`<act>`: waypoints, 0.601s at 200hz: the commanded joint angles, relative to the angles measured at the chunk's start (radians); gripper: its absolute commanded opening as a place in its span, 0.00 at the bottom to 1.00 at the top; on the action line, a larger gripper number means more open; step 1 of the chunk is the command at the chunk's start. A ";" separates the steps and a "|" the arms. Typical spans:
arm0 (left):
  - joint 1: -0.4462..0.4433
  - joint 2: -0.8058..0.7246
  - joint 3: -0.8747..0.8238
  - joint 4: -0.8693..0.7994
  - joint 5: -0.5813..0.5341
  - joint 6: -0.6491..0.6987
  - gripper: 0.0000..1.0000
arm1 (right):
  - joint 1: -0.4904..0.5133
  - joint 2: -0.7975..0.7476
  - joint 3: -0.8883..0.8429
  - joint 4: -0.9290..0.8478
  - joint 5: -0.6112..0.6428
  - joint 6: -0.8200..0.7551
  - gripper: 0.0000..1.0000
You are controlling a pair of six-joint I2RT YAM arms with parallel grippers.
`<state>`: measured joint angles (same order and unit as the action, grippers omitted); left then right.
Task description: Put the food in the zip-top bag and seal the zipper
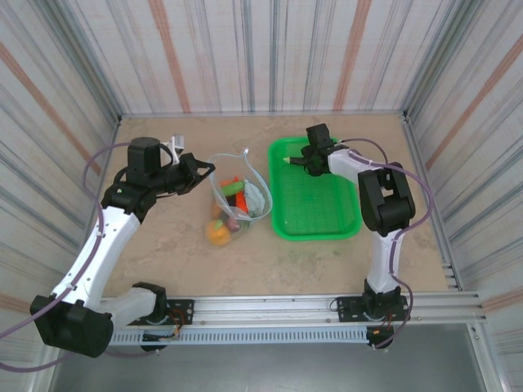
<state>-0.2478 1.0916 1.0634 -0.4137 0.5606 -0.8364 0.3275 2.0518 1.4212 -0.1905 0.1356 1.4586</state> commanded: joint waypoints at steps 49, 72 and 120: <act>0.007 -0.010 -0.006 0.017 0.012 0.016 0.00 | 0.029 0.117 0.116 -0.125 0.071 -0.019 0.42; 0.007 -0.011 -0.002 0.009 0.007 0.023 0.00 | 0.025 0.127 0.108 -0.121 0.067 -0.020 0.38; 0.007 -0.016 0.005 -0.008 -0.006 0.037 0.00 | 0.022 0.075 0.085 -0.089 0.033 -0.044 0.28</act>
<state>-0.2478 1.0916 1.0634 -0.4149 0.5568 -0.8318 0.3531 2.1433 1.5227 -0.2474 0.1638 1.4490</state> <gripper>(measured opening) 0.050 0.322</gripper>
